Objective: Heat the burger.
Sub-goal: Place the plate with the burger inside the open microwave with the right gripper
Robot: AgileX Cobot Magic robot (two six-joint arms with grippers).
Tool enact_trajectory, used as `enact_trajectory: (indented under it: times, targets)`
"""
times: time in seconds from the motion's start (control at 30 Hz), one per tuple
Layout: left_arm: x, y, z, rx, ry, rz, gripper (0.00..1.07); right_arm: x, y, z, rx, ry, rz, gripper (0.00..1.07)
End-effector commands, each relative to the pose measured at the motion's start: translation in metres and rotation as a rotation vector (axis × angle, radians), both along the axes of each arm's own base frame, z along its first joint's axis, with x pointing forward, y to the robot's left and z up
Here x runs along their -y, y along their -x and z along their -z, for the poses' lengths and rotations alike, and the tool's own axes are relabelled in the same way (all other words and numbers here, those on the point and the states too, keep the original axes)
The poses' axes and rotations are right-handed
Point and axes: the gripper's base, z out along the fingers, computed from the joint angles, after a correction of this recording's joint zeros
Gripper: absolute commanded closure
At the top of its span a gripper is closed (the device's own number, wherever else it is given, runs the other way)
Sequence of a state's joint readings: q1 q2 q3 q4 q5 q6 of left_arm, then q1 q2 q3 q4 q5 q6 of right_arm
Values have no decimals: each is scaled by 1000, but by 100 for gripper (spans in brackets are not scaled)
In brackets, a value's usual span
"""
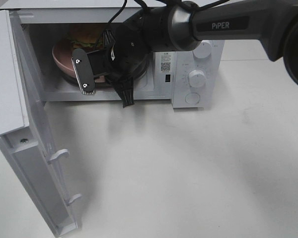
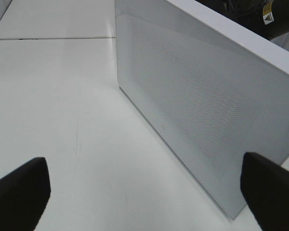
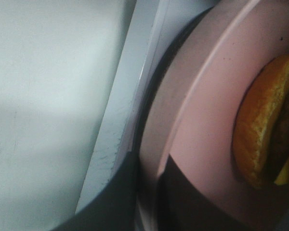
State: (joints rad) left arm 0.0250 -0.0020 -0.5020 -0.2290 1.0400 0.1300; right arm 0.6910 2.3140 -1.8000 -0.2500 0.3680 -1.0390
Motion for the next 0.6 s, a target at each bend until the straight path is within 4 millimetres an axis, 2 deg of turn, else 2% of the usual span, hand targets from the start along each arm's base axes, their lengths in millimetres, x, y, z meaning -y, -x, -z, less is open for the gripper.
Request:
enact_trajectory:
  times: [0.03,0.17,0.6]
  targets:
    - [0,-1,0,-1,2,-2,7,-5,-10,-15,79,-62,1,107]
    - [0,-1,0,-1,2,-2,7,-4,-19,-13,83,-87,43,107]
    - [0,-1,0,-1,2,-2,7,-1,-24,-4,83,-78,52,102]
